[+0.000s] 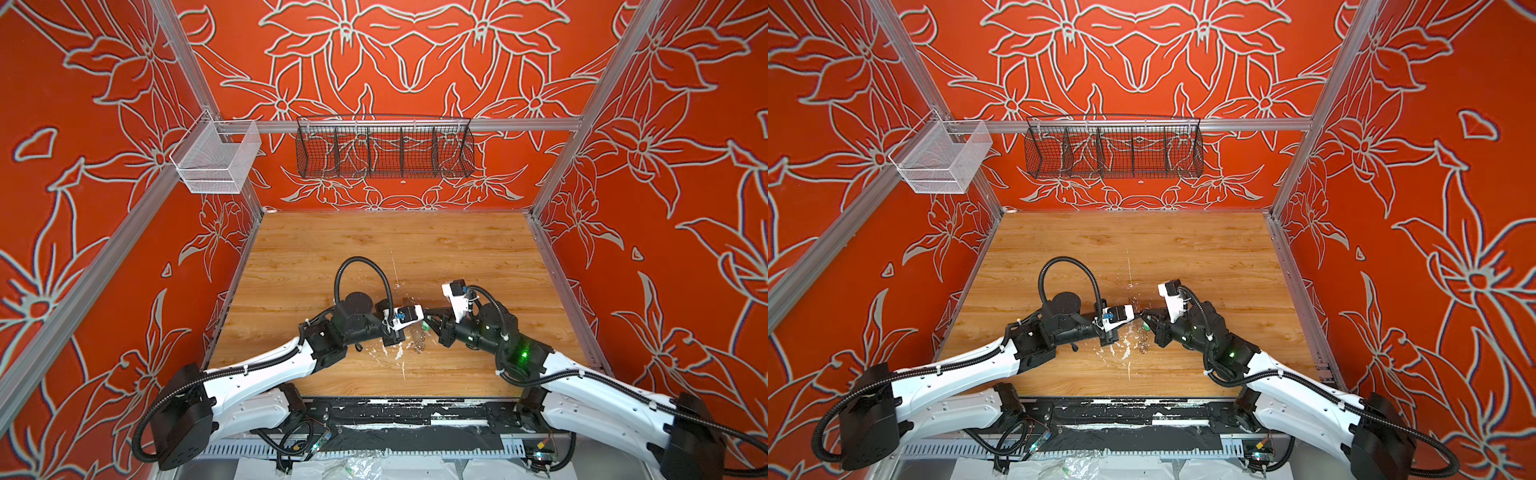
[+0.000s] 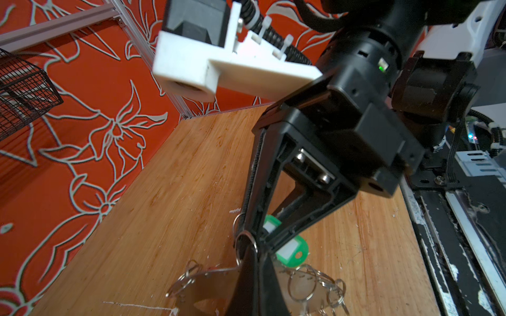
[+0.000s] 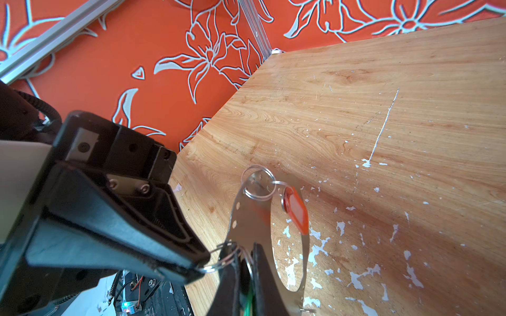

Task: Attach keys to a key ring
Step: Insert the key into the keyring.

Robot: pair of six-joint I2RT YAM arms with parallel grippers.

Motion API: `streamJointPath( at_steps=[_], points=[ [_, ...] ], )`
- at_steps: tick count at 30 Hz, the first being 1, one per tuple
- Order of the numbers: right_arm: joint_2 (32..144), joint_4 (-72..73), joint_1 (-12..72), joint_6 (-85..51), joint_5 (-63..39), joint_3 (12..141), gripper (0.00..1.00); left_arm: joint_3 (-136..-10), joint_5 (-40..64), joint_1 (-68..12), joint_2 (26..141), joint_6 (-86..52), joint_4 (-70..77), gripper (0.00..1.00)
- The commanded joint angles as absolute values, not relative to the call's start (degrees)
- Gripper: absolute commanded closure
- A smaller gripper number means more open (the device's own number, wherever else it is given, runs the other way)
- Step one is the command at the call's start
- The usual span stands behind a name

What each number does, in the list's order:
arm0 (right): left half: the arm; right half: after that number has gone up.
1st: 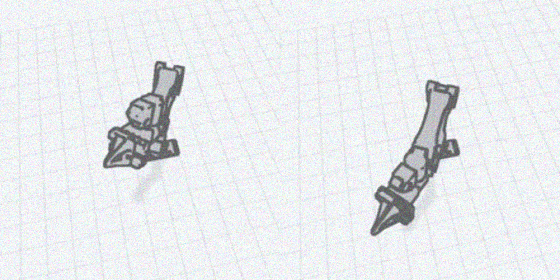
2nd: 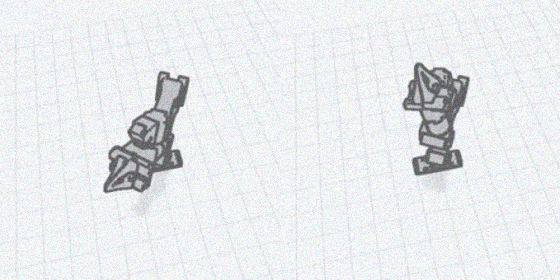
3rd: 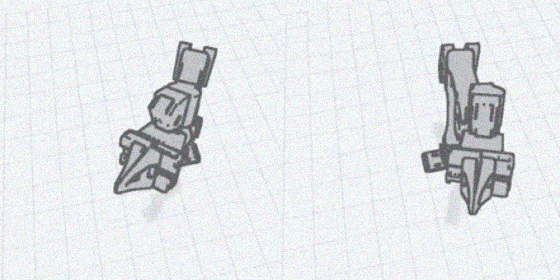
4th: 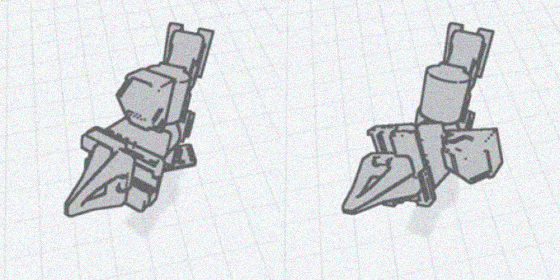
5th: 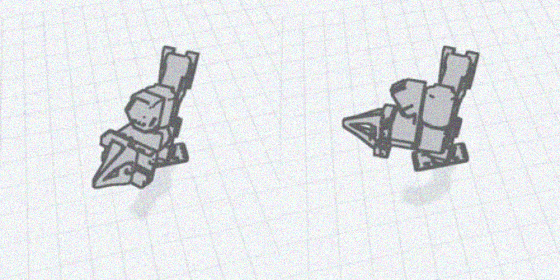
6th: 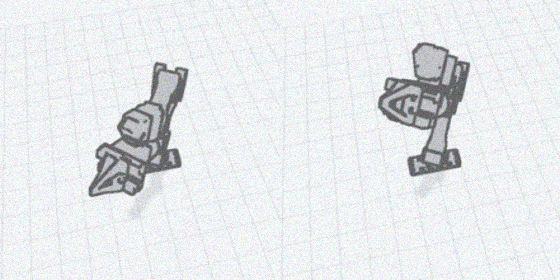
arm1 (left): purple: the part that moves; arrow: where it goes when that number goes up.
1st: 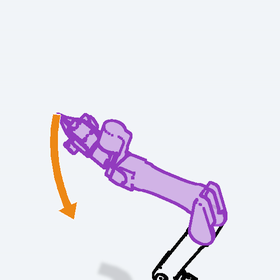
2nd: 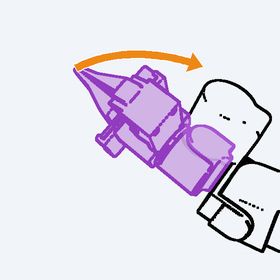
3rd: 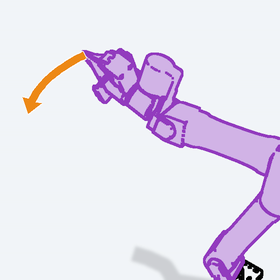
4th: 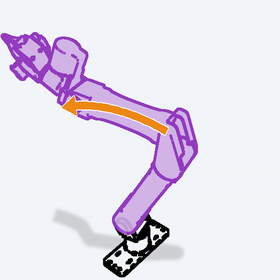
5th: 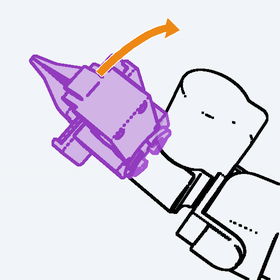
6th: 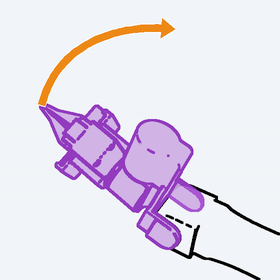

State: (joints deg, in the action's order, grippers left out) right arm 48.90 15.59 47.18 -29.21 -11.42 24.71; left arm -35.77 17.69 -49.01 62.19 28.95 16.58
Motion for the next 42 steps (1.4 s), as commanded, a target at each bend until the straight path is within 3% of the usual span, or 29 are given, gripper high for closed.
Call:
streamJointPath(
  at_steps=[1,7,13,42],
  points=[
    [46.9,15.5,46.2,-29.6,-8.3,25.6,1.00,-38.7,22.6,-49.7,62.3,29.8,16.2,0.91],
    [45.0,13.5,46.3,-28.4,-6.4,25.0,1.00,-40.0,21.6,-49.8,63.4,30.0,14.7,0.77],
    [45.7,11.6,46.4,-27.4,-5.0,26.1,1.00,-42.1,20.5,-49.8,64.6,29.8,11.5,0.71],
    [46.3,10.9,48.0,-26.0,-2.8,27.0,1.00,-51.6,15.6,-49.7,74.6,29.8,0.7,0.70]
  ],
)
